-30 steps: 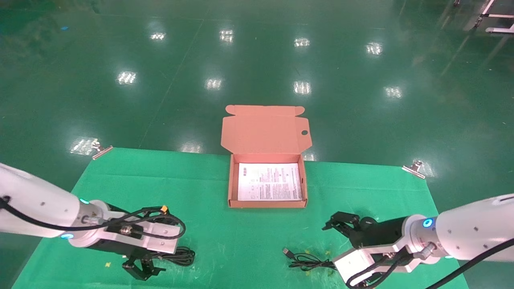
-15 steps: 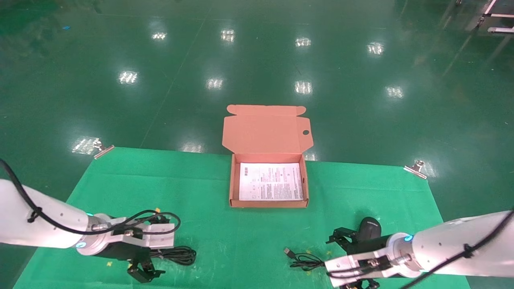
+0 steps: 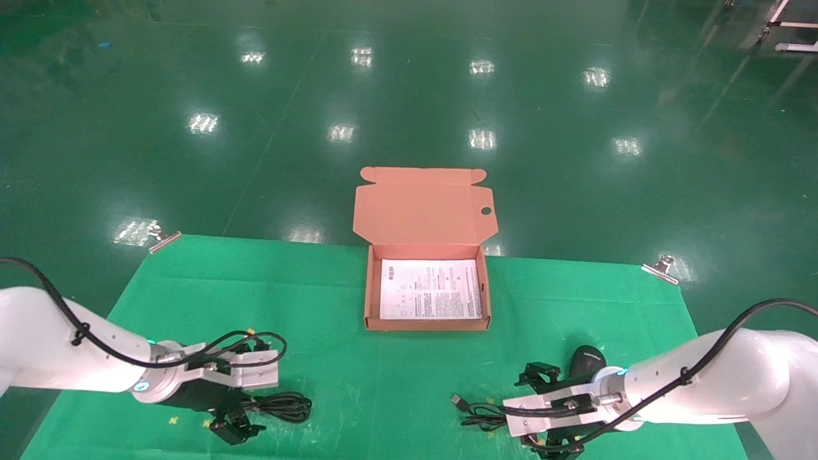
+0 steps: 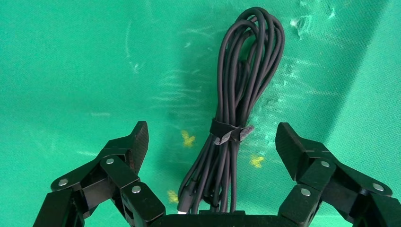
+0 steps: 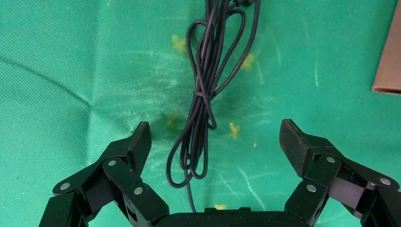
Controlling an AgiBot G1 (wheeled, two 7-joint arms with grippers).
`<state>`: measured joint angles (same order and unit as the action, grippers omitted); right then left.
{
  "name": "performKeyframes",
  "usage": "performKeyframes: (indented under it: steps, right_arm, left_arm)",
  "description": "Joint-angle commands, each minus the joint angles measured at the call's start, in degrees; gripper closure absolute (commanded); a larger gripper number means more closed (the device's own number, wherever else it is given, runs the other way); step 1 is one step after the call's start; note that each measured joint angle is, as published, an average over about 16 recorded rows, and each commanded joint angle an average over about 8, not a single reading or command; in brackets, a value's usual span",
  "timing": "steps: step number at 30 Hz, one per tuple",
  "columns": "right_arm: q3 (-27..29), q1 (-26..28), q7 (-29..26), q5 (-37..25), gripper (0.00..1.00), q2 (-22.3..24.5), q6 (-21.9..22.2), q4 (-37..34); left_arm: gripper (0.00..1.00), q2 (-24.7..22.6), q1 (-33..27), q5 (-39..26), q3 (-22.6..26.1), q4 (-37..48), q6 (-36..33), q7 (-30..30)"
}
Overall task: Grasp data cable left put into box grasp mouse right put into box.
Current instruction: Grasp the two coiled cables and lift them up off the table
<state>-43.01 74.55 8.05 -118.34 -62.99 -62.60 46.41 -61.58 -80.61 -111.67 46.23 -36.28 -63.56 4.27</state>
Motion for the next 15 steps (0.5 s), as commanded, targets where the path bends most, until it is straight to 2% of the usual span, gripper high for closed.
performKeyframes:
  steps: [1, 15]
  right_arm:
    - [0.06, -0.04, 0.33, -0.01, 1.0, -0.23, 0.56, -0.73]
    - [0.11, -0.07, 0.23, 0.18, 1.0, 0.0, 0.3, -0.14]
  left_arm:
    - [1.0, -0.04, -0.04, 0.13, -0.12, 1.06, 0.43, -0.53]
    - [1.0, 0.01, -0.06, 0.19, -0.1, 0.3, 0.01, -0.18]
